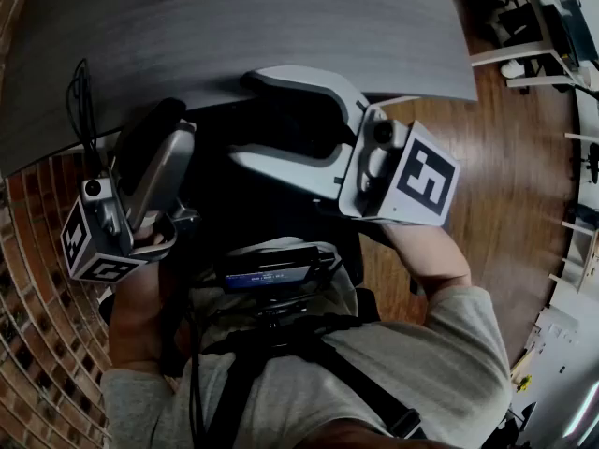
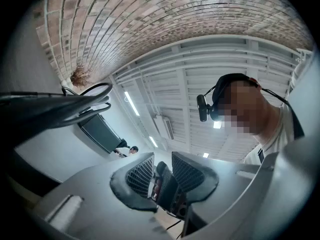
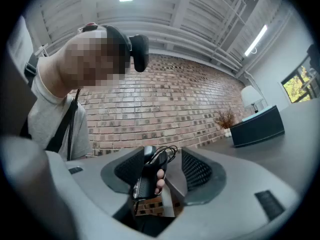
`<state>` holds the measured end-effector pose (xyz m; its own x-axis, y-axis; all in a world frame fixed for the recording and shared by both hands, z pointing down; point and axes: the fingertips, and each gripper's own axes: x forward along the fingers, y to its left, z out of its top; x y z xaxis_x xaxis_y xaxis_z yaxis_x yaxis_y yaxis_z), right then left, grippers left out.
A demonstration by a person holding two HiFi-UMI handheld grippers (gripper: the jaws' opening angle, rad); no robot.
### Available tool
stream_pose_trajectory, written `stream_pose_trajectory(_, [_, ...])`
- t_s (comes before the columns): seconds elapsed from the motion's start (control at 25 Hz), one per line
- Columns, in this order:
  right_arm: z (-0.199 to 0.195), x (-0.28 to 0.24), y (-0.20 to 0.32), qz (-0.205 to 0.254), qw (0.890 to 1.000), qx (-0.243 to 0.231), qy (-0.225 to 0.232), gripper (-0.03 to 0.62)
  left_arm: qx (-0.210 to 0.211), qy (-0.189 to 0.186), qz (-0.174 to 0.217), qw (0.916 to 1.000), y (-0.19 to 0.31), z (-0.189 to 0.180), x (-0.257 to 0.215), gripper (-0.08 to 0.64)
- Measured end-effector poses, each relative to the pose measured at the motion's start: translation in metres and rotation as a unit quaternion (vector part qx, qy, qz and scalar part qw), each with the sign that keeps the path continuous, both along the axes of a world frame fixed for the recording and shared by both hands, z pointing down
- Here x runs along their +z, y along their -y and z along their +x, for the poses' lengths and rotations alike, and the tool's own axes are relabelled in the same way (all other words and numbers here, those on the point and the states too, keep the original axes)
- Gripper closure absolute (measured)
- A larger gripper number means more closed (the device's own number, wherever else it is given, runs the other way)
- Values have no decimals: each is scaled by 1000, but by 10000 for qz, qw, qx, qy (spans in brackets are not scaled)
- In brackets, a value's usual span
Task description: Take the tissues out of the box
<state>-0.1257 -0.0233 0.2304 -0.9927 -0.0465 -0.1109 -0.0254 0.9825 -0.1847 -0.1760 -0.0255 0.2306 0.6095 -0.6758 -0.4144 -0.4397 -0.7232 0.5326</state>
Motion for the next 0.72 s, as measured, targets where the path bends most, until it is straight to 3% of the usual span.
stream_pose_trajectory(0.72, [-1, -3, 10, 236, 9997, -17, -46, 360, 4, 59, 186, 9998, 5, 9, -2, 462])
